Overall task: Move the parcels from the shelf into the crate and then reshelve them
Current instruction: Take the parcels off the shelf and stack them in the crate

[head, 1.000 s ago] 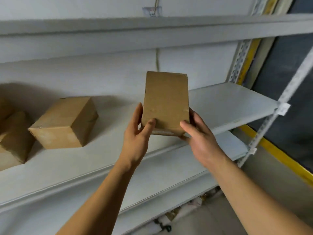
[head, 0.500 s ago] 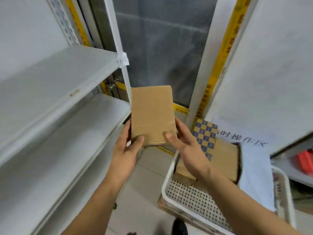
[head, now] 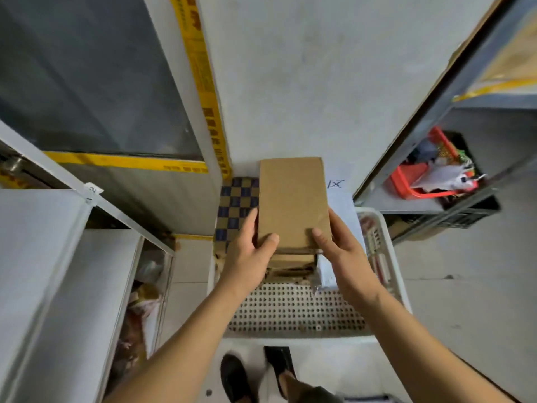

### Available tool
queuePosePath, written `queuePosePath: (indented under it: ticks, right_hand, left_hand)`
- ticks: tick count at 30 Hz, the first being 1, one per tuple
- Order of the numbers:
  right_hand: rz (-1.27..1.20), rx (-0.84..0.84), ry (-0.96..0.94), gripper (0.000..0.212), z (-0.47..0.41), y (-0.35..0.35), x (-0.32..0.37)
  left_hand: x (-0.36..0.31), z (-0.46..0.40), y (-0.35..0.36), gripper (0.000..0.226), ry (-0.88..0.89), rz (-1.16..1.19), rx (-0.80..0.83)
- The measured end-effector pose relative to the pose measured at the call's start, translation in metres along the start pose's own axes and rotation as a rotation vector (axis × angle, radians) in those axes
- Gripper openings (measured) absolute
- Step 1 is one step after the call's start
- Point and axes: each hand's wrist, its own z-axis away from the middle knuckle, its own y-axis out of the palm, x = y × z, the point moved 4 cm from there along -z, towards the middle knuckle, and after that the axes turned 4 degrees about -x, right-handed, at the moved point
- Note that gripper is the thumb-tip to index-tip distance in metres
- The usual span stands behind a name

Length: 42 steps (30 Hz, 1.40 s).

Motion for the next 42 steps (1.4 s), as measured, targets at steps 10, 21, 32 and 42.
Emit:
queuePosePath:
  ticks: [10, 21, 32, 42]
  right_hand:
    - [-0.018, -0.050, 0.168, 0.045, -0.057, -0.024, -0.080]
    - [0.258, -0.059, 0.143, 0.053, -0.060, -0.026, -0.087]
    - [0.648, 0.177, -0.204, 0.048, -0.056, 0.041, 0.006]
    - [0.686, 0.576, -0.472, 0.042, -0.014, 0.196, 0.079]
  left_hand:
    - [0.019, -0.050, 0.034, 0.064, -0.086, -0.551, -0.024]
    - [0.022, -0.048, 0.035, 0.076, -0.091, -0.510, -0.088]
    - [-0.020, -0.008, -0.039, 0.052, 0.053, -0.516, -0.237]
    - [-0.033, 0.111, -0.190, 0.046, 0.028, -0.581, -0.732]
